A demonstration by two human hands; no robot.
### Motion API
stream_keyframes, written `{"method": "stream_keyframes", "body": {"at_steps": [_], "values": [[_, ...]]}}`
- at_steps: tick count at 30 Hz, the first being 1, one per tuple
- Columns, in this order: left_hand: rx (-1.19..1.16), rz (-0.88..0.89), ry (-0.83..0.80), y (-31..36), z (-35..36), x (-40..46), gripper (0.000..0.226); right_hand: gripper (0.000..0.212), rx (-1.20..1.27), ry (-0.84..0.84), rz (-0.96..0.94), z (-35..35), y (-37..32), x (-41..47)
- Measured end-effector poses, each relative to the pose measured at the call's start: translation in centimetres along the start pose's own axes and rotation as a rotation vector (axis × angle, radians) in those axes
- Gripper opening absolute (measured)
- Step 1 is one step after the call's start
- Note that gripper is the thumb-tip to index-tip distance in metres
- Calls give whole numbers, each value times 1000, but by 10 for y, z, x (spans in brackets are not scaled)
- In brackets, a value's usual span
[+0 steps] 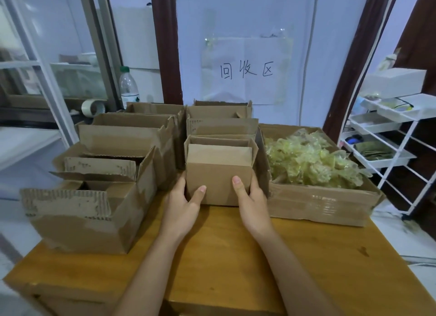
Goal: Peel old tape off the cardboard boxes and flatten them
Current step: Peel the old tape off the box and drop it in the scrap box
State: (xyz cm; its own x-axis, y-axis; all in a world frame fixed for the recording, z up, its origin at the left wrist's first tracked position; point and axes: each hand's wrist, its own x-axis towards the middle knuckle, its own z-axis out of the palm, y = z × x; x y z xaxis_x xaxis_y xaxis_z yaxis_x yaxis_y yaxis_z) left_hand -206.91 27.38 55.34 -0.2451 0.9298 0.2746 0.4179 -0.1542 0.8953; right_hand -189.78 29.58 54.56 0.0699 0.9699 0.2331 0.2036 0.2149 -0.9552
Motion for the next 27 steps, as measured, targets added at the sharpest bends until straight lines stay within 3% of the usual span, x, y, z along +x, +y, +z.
{"method": "stream_keyframes", "body": {"at_steps": [5,15,19,22,27], "values": [[-57,-41,38,-4,-3,3,63,64,14,13,10,-2,-6,-2],[-206,-83,74,-7,-7,4,43,70,45,41,60,-6,-15,-6],[-298,-80,43,4,-9,-2,46,54,84,33,67,-8,-17,-8],[-342,-59,5,7,-12,-6,62,57,102,43,69,-8,-16,-6],[-356,-61,-15,8,-12,-4,65,76,111,-25,-26,-7,-14,-11]]}}
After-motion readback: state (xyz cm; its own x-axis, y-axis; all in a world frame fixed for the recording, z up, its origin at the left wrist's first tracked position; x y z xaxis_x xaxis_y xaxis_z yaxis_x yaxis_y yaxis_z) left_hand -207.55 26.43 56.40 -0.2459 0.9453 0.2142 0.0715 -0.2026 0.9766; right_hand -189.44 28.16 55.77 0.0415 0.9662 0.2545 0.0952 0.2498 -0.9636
